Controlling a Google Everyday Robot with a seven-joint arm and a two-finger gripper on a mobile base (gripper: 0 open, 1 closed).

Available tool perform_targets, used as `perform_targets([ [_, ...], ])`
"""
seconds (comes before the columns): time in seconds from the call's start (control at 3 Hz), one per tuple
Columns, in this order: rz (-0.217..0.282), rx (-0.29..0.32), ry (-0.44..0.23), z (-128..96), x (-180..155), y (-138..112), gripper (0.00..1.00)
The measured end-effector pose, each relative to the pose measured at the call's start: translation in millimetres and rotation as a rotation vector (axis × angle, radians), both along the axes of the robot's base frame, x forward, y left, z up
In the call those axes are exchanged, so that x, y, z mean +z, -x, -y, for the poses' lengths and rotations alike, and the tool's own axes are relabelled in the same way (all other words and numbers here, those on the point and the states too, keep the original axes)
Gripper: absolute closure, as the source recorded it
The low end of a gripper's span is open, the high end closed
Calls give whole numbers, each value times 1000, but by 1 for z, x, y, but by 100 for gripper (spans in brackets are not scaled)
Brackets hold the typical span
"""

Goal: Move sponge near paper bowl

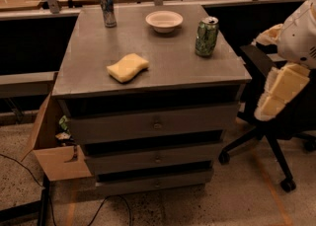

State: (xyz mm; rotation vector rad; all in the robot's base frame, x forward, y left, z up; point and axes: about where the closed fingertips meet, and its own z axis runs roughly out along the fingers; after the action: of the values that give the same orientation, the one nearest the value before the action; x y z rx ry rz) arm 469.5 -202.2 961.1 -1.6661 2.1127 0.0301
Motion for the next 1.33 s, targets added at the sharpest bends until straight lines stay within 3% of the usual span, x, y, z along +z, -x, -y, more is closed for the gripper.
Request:
perform_targets([
  [0.33, 102, 102, -238, -27, -18, -63, 0],
  [0.67, 138, 157, -486, -64, -27, -103, 0],
  [1.0, 122, 136, -725, -105, -54, -139, 0],
  [1.33, 122, 136, -725, -105, -54, -139, 0],
])
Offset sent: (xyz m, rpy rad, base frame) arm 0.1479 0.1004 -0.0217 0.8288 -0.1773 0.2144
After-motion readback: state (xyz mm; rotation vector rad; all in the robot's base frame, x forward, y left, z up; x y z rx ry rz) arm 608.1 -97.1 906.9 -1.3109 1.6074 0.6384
